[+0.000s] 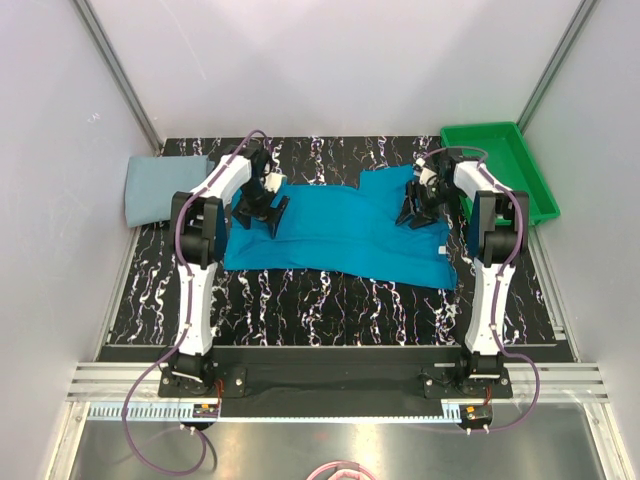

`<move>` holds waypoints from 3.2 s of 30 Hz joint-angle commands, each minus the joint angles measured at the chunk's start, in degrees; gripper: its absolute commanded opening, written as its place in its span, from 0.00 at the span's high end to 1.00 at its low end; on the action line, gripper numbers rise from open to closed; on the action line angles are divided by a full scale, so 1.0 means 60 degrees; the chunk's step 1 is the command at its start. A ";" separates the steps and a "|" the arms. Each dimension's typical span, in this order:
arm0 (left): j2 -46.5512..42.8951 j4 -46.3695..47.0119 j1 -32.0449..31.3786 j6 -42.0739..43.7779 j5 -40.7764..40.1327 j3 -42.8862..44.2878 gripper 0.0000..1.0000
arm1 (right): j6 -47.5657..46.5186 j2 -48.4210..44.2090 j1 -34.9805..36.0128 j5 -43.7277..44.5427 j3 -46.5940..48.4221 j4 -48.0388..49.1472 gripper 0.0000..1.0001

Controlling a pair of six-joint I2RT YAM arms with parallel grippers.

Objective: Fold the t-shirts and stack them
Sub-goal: Fold the tshirt

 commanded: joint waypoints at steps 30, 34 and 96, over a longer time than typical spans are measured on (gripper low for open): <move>-0.1773 -0.0312 -0.0353 -0.0157 0.0560 -0.2471 0.06 | -0.0281 0.0958 0.0130 0.1884 0.2328 -0.0130 0.40; -0.1333 -0.0327 -0.0163 -0.0216 0.0297 -0.2646 0.07 | -0.0325 0.0943 0.0130 0.1972 0.2313 -0.0145 0.40; 0.0409 0.1006 0.0848 -0.0230 -0.1315 0.3474 0.15 | 0.0569 0.1513 0.0130 0.1999 0.4639 0.0968 0.38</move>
